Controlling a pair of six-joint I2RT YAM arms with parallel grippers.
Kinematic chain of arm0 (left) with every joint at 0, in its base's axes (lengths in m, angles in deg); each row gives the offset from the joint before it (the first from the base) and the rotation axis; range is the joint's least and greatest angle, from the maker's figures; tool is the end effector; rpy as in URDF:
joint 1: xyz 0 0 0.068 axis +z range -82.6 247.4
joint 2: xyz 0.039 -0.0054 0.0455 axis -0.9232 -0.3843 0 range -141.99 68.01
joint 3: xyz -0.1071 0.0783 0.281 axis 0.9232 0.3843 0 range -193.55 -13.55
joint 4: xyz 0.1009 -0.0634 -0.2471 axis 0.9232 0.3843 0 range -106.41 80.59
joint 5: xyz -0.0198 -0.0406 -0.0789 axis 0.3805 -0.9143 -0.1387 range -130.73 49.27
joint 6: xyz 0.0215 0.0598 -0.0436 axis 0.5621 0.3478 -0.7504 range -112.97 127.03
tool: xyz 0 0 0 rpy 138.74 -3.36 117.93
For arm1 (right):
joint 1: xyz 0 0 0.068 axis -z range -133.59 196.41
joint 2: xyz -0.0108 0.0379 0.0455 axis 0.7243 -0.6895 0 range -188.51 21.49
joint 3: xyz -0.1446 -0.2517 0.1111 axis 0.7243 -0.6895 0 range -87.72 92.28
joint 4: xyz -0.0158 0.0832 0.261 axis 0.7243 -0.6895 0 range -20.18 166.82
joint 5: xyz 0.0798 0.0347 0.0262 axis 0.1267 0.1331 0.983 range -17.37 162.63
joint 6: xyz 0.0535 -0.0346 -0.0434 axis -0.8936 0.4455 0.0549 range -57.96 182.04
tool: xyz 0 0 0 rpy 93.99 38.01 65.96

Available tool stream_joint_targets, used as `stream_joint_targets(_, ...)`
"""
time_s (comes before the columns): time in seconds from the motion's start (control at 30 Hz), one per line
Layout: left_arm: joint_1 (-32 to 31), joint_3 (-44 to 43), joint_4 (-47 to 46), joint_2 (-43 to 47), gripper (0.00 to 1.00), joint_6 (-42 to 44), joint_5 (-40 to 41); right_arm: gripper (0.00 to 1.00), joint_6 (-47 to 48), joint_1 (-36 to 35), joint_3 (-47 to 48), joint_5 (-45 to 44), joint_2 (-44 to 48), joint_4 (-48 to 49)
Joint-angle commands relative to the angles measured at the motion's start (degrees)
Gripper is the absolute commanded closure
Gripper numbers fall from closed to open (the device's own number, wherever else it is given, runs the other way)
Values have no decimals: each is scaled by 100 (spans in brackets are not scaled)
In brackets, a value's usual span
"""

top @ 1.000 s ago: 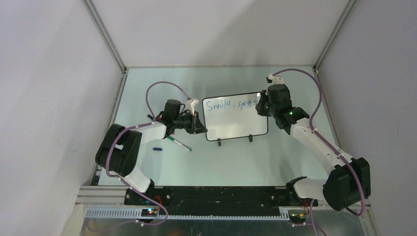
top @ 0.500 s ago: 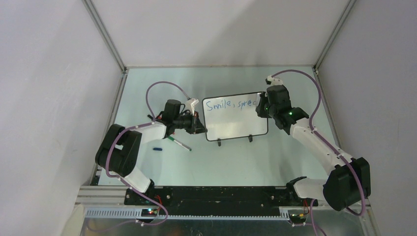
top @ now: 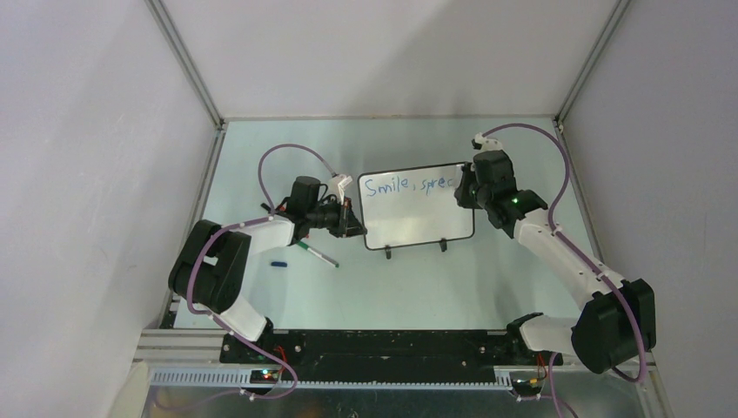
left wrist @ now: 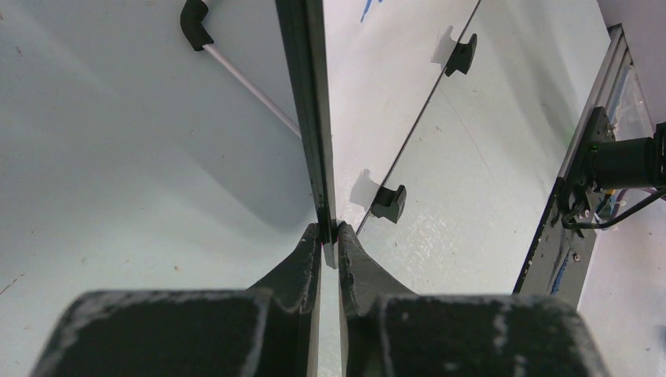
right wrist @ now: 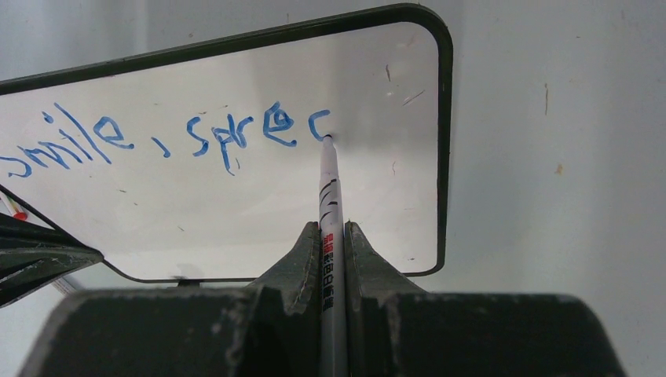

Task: Write a sentence on the whiteboard

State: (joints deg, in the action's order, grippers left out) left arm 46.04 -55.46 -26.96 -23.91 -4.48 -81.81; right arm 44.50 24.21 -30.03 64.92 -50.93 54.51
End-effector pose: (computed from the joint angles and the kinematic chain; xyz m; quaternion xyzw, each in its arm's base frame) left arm 0.2989 -0.1631 0.1783 0.2219 0.8309 -0.4174 0.2936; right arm 0.2857 0.1072 0.3110 -0.0064 0.8935 0.0946 0.4389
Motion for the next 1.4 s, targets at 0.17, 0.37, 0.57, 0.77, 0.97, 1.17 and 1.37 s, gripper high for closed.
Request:
stream_joint_targets(0.17, -45, -83, 211, 116, 100, 219, 196, 100, -30, 102, 288, -64, 60, 244)
stream_joint_targets(0.37, -57, -97, 219, 106, 100, 228, 205, 100, -30, 102, 388, 5, 36, 247)
stream_joint_targets(0.57, -65, -105, 240, 109, 100, 236, 213, 100, -34, 102, 468, 52, 1, 251)
stream_joint_targets(0.77, -77, -102, 244, 104, 100, 237, 218, 100, -34, 97, 471, -1, -24, 169)
stream_joint_targets(0.97, -73, -106, 249, 104, 100, 245, 221, 100, -72, 101, 444, -54, -75, 1)
stream_joint_targets(1.17, -70, -106, 247, 125, 100, 245, 223, 100, -81, 100, 342, -81, 11, -13)
stream_joint_targets(1.37, -71, -96, 251, 135, 100, 241, 214, 100, -78, 101, 244, -105, 66, -36)
